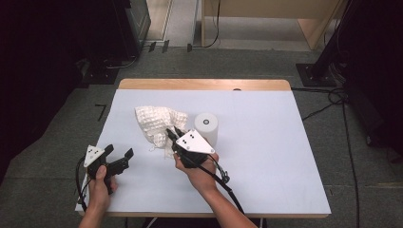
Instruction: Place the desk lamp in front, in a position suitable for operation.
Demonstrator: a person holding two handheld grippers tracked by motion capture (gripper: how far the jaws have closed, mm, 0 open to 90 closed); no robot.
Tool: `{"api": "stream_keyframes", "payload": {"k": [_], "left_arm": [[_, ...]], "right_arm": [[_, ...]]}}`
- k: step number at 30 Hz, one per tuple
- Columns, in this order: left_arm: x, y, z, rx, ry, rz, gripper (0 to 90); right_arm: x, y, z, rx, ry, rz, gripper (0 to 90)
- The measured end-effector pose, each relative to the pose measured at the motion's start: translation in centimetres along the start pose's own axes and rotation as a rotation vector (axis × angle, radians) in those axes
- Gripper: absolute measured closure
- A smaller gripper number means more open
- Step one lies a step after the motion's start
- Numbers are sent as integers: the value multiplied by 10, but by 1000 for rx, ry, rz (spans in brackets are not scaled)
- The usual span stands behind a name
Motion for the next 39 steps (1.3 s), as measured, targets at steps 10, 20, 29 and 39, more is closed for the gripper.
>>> {"api": "stream_keyframes", "payload": {"k": [10,20,29,39], "left_arm": [[0,0,1,6,-5,-1,135],[0,0,1,6,-4,-3,135],[0,0,1,3,-4,-5,135],[0,0,1,4,-5,-5,135]], "right_arm": [[-23,40,-15,-6,77,118,824],[-48,86,-16,7,105,236,824],[-70,128,9,42,62,344,824],[-89,167,61,82,-55,447,824]]}}
Point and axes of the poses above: each handheld gripper's, and its own axes: x roughly forward along the jaws, z roughly out of its underside, y roughly to its right, the point moved 9 cm from there along x, roughly forward along the jaws, and after that the axes turned 12 degrees about -x, right-handed, at the moved point
